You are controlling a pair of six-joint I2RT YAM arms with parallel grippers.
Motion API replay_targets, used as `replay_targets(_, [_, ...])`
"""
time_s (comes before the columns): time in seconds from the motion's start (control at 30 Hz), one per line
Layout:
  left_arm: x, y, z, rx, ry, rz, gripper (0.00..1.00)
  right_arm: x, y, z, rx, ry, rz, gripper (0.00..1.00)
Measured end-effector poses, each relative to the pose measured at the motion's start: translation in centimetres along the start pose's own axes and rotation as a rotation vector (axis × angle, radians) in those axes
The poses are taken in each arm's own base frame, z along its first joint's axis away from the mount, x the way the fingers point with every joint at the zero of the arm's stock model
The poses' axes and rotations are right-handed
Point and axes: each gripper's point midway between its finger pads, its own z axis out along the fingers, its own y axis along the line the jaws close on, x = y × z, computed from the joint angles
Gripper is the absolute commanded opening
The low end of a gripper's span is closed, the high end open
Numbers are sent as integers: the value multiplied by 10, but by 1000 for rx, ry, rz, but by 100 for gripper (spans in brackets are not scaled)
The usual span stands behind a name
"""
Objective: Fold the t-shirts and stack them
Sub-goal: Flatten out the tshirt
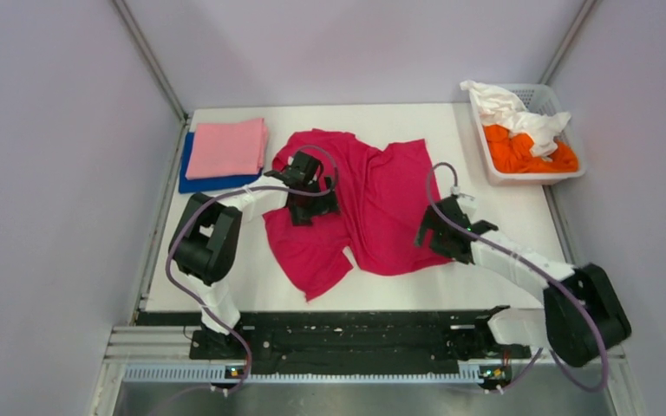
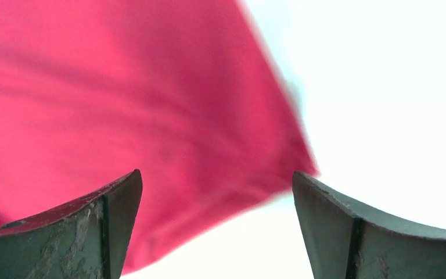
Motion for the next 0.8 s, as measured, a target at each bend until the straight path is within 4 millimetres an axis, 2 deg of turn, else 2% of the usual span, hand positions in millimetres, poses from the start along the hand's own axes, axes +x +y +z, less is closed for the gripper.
replay_targets(0.13, [-6, 6, 0, -8, -8, -27, 98, 14, -59, -40, 128, -45, 156, 99])
replay_targets(0.17, [-7, 7, 0, -11, -11, -31, 98, 13, -68, -51, 134, -74, 197, 99])
replay_targets(0.23, [-10, 10, -1, -15, -14, -38, 98, 7, -75, -70, 100, -144, 283, 99])
replay_targets(0.3, [-11, 12, -1, -20, -17, -40, 98, -4, -72, -86, 24, -217, 335, 99])
replay_targets(0.37, [-13, 13, -2, -26, -20, -37, 98, -12, -66, -92, -27, -252, 338, 97])
replay_targets(0.47, [-14, 17, -2, -43, -21, -28, 98, -17, -53, -90, -78, -252, 282, 93])
replay_targets(0.63, [-28, 22, 2, -72, -21, -28, 98, -7, -38, -65, -65, -136, 154, 91])
replay_targets(0.7, [-41, 25, 5, -84, -23, -36, 98, -3, -30, -51, -57, -76, 110, 90])
replay_targets(0.8, [-71, 28, 12, -95, -42, -48, 98, -4, -17, -33, -58, -17, 65, 88])
